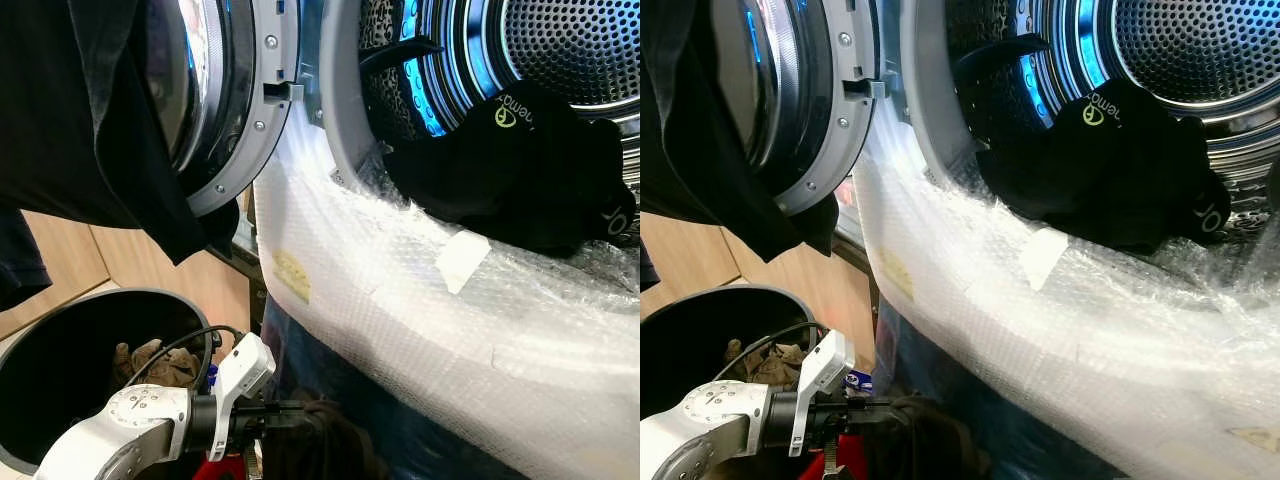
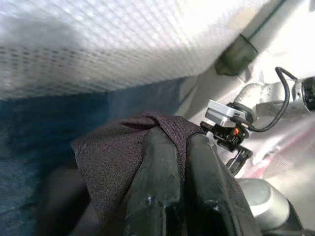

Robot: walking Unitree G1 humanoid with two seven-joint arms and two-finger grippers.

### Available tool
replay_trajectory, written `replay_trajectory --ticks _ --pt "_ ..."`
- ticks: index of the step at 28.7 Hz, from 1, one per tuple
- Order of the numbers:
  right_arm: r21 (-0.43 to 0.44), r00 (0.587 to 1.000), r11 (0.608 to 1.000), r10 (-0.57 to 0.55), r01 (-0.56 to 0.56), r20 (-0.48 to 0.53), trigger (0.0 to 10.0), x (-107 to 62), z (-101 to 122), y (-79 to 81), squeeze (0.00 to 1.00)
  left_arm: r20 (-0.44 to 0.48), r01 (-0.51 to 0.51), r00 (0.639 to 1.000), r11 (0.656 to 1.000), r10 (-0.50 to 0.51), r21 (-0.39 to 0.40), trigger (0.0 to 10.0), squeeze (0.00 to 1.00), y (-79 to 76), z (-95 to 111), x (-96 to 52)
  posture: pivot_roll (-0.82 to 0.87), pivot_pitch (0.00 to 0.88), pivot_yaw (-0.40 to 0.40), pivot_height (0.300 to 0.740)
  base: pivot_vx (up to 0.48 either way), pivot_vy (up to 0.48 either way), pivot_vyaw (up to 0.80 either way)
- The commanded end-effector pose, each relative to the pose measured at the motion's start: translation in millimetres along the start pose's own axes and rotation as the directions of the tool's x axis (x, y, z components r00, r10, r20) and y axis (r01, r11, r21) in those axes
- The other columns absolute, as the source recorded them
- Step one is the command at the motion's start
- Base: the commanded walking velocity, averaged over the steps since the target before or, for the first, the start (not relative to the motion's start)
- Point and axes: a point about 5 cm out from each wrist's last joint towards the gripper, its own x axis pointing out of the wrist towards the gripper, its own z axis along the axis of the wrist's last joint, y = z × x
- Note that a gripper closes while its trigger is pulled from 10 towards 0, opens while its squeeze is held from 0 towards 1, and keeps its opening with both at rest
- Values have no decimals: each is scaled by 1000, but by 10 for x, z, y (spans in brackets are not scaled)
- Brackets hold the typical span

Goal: Clothes washing

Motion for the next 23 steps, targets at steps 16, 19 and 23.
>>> replay_trajectory --ticks 16,19,23 --pt "-113 953 991 105 -75 283 10000 -163 462 199 1000 -76 237 969 971 -235 29 0 0 -185 -65 357 115 27 -93 740 0 0 0" --pt "-108 952 990 123 -96 280 10000 -209 458 286 1000 -54 216 975 975 -213 45 0 0 -126 -19 430 121 34 -100 740 0 0 0" --pt "-120 950 987 137 -107 280 10000 -192 529 338 1000 -10 214 977 975 -214 59 0 0 -110 65 582 111 32 -99 740 0 0 0"
